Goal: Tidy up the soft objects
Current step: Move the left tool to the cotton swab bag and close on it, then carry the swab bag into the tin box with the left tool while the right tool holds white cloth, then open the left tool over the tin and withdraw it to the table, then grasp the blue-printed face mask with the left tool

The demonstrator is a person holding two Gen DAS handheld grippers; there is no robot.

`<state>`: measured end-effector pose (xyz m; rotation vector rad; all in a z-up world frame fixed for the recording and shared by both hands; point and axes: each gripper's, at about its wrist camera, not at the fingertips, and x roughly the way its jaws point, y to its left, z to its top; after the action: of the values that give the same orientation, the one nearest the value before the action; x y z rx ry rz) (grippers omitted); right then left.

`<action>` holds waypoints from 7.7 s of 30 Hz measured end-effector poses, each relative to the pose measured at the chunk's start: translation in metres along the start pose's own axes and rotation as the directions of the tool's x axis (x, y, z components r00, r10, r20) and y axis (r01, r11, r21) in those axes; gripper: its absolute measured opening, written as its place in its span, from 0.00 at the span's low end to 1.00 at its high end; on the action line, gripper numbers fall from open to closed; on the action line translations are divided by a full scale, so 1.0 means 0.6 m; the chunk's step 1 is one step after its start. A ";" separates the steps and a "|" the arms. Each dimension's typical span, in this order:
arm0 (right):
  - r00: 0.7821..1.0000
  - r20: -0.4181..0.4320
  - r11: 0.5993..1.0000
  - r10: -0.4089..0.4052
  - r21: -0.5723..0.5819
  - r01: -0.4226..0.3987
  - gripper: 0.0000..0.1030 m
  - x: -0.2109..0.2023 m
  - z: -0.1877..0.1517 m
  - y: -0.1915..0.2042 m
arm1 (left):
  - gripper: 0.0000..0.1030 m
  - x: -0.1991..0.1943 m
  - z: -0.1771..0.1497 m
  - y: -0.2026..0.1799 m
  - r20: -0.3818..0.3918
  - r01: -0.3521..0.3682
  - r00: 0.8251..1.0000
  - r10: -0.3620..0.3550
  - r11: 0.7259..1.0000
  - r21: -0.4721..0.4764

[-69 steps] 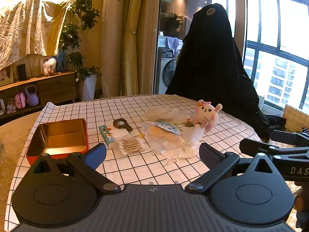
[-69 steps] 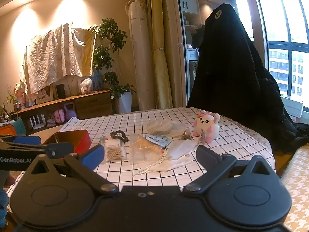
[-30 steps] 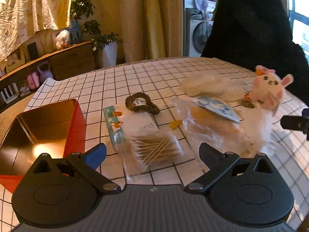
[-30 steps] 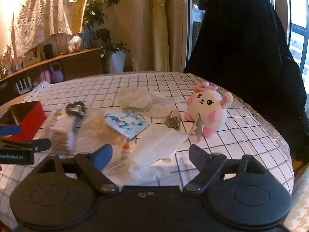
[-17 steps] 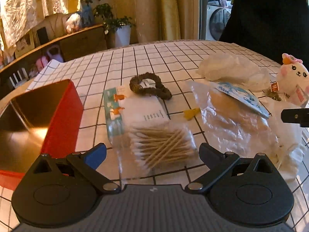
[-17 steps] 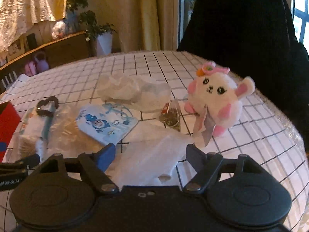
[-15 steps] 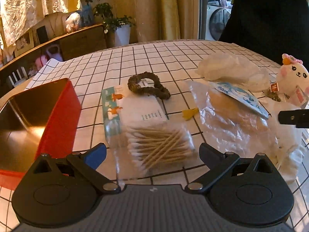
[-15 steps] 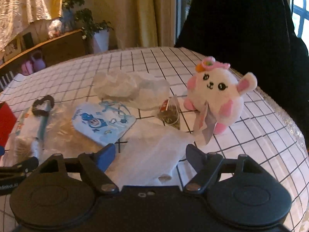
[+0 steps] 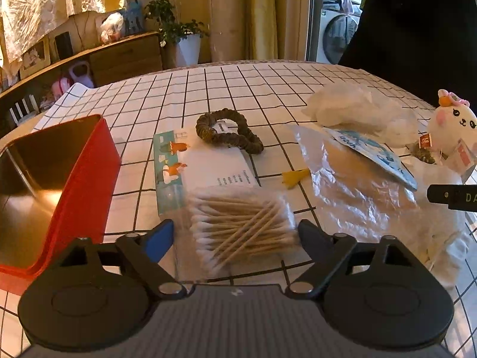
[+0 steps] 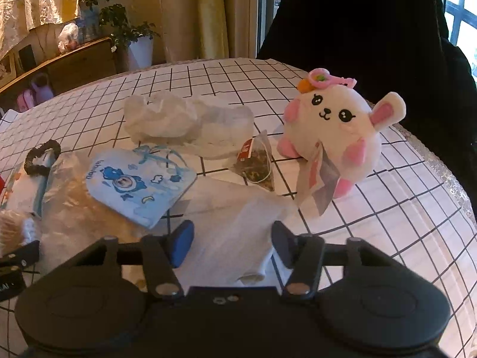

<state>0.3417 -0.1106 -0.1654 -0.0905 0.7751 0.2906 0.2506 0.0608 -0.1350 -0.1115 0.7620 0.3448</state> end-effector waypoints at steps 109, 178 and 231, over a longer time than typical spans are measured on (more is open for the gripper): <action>0.901 -0.184 0.759 0.392 -0.489 -0.430 0.29 -0.089 -0.001 0.572 | 0.77 0.078 0.125 0.399 -0.262 0.072 0.962 -0.071 0.997 -0.006; 0.919 0.170 0.929 0.356 -0.176 -0.327 1.00 -0.268 -0.020 -0.037 | 0.99 -0.222 0.060 0.027 0.106 0.323 0.934 -0.341 0.933 0.159; 0.916 -0.106 0.809 0.388 -0.437 -0.393 0.77 -0.065 -0.072 -0.010 | 0.81 0.096 0.104 -0.179 -0.113 0.312 0.950 -0.291 0.869 0.384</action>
<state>0.2879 -0.1331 -0.1691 -0.3753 0.7207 0.8675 0.3674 -0.0107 -0.1325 0.1462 0.8379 -0.1176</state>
